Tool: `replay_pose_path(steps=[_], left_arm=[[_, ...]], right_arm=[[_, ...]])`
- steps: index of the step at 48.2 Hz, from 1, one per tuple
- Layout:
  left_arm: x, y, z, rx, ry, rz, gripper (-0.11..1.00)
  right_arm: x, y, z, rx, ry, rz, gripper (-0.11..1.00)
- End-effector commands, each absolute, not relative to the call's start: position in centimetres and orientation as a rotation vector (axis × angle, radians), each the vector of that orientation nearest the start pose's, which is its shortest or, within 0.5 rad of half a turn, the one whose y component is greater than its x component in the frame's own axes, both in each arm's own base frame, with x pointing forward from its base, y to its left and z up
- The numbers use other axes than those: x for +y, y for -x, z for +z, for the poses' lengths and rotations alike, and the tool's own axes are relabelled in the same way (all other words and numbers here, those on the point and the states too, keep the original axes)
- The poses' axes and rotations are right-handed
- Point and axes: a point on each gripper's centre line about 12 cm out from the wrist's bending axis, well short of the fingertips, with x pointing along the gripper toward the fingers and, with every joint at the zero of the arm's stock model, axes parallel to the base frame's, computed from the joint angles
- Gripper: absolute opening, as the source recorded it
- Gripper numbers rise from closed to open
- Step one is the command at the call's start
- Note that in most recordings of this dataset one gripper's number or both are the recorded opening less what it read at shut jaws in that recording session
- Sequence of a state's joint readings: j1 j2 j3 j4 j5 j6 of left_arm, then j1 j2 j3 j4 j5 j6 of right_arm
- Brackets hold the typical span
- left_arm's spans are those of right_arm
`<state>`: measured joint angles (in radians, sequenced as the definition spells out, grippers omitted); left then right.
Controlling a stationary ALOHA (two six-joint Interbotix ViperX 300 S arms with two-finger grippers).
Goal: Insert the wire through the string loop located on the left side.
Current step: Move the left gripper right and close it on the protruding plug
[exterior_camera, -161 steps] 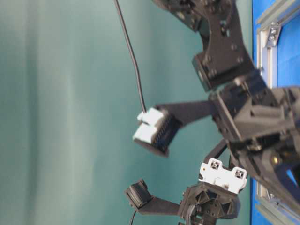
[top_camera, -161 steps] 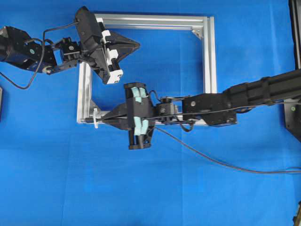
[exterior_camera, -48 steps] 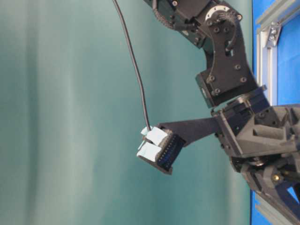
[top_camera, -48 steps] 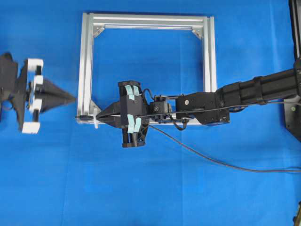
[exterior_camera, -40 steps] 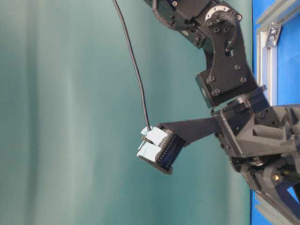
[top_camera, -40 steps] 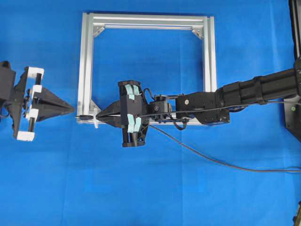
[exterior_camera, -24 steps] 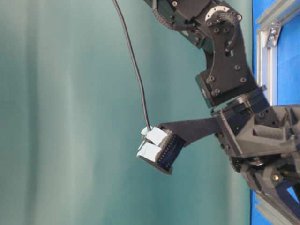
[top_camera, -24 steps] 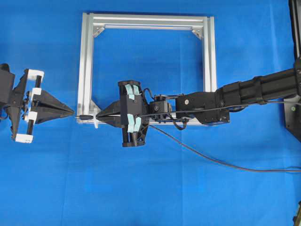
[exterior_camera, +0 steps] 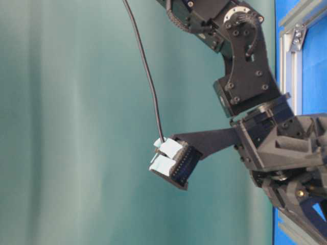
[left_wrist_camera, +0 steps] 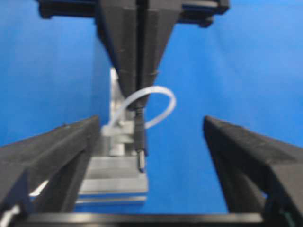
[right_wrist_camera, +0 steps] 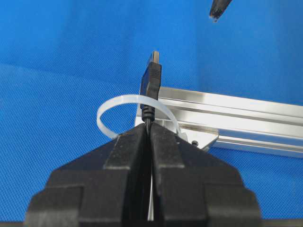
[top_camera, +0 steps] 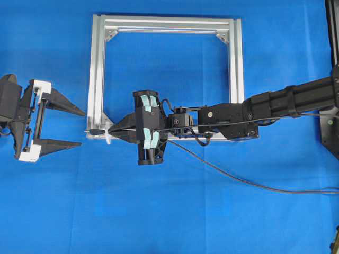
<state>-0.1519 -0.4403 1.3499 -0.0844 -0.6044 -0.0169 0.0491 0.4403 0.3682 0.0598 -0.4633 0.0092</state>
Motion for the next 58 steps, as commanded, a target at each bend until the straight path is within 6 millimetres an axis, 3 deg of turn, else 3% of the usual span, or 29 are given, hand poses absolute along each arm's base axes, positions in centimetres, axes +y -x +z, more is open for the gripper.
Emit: replay_pose_path(steps=[1, 12, 25, 58], left_arm=[[-2.9, -22.5, 15.6, 0.299, 0.054, -0.092, 0.91], [-2.6, -24.0, 14.3, 0.373, 0.052, -0.069, 0.91], [-2.9, -26.4, 11.3, 0.494, 0.041, -0.062, 0.9], [-3.0, -26.7, 11.4, 0.486, 0.04, -0.064, 0.9]], right_arm=[[2.0, -50.3, 13.2, 0.306, -0.051, 0.01, -0.01], [2.0, -50.3, 13.2, 0.308, -0.051, 0.01, -0.01], [2.0, -50.3, 13.2, 0.308, -0.051, 0.01, -0.01], [2.0, -50.3, 13.2, 0.308, -0.051, 0.01, -0.01]])
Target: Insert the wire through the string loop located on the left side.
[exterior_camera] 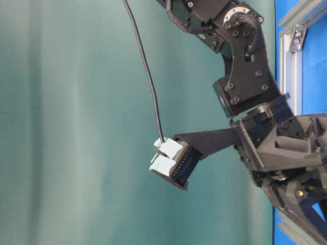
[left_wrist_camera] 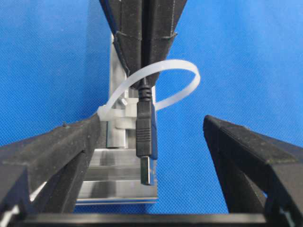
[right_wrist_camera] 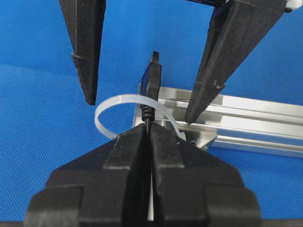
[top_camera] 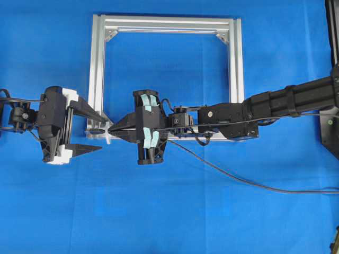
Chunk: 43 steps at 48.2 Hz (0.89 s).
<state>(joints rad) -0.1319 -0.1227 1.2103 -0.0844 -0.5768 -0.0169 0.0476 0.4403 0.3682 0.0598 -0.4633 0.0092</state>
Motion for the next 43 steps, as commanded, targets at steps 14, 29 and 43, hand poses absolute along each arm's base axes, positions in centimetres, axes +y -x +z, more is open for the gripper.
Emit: replay_pose_path(steps=[14, 29, 43], left_arm=[[-2.95, -26.94, 11.81, 0.469, 0.039, -0.063, 0.67], [-2.79, -26.88, 11.69, 0.483, 0.04, -0.057, 0.07], [-2.78, -26.79, 11.57, 0.492, 0.043, -0.056, 0.07]], right_arm=[[2.0, -50.24, 13.07, 0.315, -0.052, 0.009, -0.01], [1.93, -50.21, 13.02, 0.317, -0.051, 0.008, -0.01], [1.93, -50.21, 13.02, 0.317, -0.051, 0.008, -0.01]])
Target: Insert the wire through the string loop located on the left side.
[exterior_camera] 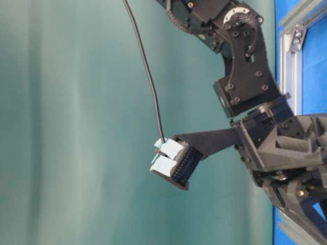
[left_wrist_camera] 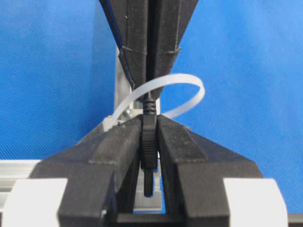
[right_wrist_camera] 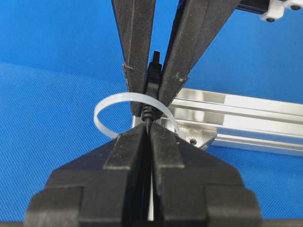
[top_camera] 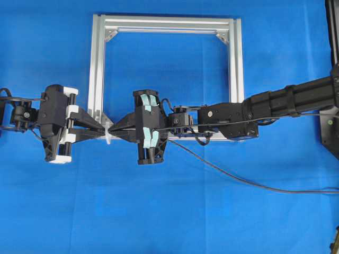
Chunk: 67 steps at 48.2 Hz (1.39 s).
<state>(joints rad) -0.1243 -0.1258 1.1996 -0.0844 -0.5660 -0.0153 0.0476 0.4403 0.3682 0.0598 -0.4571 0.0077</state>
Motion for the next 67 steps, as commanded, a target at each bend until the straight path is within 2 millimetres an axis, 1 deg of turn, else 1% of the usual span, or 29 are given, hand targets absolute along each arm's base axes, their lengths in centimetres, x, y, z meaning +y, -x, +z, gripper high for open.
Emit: replay_pose_path(steps=[1, 4, 6, 9, 13, 21, 23, 25, 36, 41, 46, 57, 67], left_arm=[[-2.8, -26.8, 11.6, 0.492, 0.043, -0.056, 0.07], [-2.8, -26.8, 11.6, 0.492, 0.043, -0.056, 0.07], [-2.8, -26.8, 11.6, 0.492, 0.043, -0.056, 0.07], [-2.8, -26.8, 11.6, 0.492, 0.043, -0.056, 0.07], [-2.8, -26.8, 11.5, 0.495, 0.042, -0.056, 0.07], [-2.8, -26.8, 11.6, 0.494, 0.042, -0.057, 0.07], [-2.8, -26.8, 11.6, 0.494, 0.043, -0.056, 0.07], [-2.8, -26.8, 11.6, 0.494, 0.043, -0.056, 0.07], [-2.8, -26.8, 11.6, 0.494, 0.043, -0.056, 0.07], [-2.7, -26.5, 11.6, 0.498, 0.042, -0.055, 0.07], [-2.7, -26.0, 12.2, 0.498, 0.043, -0.058, 0.07], [-2.5, -23.6, 14.4, 0.474, 0.052, -0.066, 0.07], [-2.3, -20.7, 16.4, 0.449, 0.06, -0.08, 0.07]], right_arm=[[1.9, -50.2, 13.0, 0.318, -0.053, 0.008, -0.01], [1.9, -50.1, 12.9, 0.322, -0.053, 0.008, 0.0], [1.9, -50.0, 12.9, 0.329, -0.053, 0.008, 0.02], [1.9, -49.9, 12.7, 0.34, -0.053, 0.008, 0.12], [1.9, -49.8, 12.7, 0.345, -0.054, 0.008, 0.32], [1.9, -49.7, 12.6, 0.348, -0.058, 0.006, 0.83], [1.9, -49.7, 12.6, 0.348, -0.059, 0.005, 0.92], [1.9, -49.7, 12.6, 0.346, -0.06, 0.004, 0.97], [1.9, -49.8, 12.6, 0.343, -0.06, 0.004, 0.98], [1.9, -49.8, 12.6, 0.343, -0.062, 0.003, 0.98], [1.9, -49.8, 12.6, 0.343, -0.062, 0.003, 0.98], [1.9, -49.8, 12.6, 0.343, -0.062, 0.003, 0.98], [1.9, -49.8, 12.6, 0.343, -0.062, 0.003, 0.98]])
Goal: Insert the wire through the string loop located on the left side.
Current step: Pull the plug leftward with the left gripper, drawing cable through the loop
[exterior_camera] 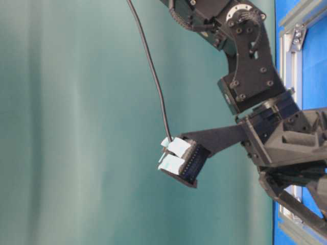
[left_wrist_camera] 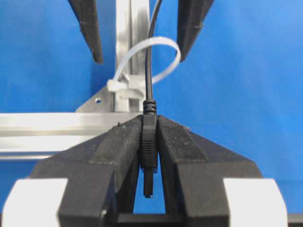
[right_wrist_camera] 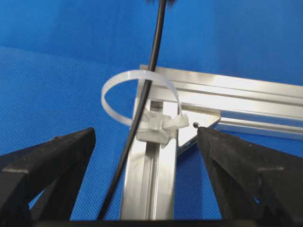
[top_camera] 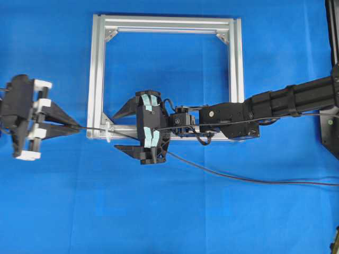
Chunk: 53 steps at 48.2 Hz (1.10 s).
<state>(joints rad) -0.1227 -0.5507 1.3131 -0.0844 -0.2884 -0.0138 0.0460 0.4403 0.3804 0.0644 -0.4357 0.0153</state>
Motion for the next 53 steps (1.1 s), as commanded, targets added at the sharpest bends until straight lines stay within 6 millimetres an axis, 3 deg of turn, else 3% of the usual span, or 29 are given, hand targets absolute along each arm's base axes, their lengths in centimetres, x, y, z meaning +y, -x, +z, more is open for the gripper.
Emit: replay_pose_path(steps=[1, 16, 33, 53], left_arm=[[-2.3, -20.5, 16.7, 0.444, 0.063, -0.081, 0.07], [-1.9, -16.4, 21.2, 0.364, 0.082, -0.1, 0.07], [-1.4, -13.2, 26.4, 0.234, 0.085, -0.095, 0.07], [-1.3, -13.0, 26.7, 0.213, 0.069, -0.096, 0.07]], right_arm=[[1.9, -49.8, 12.7, 0.342, -0.062, 0.003, 0.98], [1.9, -49.8, 12.8, 0.34, -0.062, 0.003, 0.98], [1.9, -49.8, 12.8, 0.34, -0.062, 0.003, 0.98], [1.9, -49.8, 12.7, 0.342, -0.065, 0.003, 0.98]])
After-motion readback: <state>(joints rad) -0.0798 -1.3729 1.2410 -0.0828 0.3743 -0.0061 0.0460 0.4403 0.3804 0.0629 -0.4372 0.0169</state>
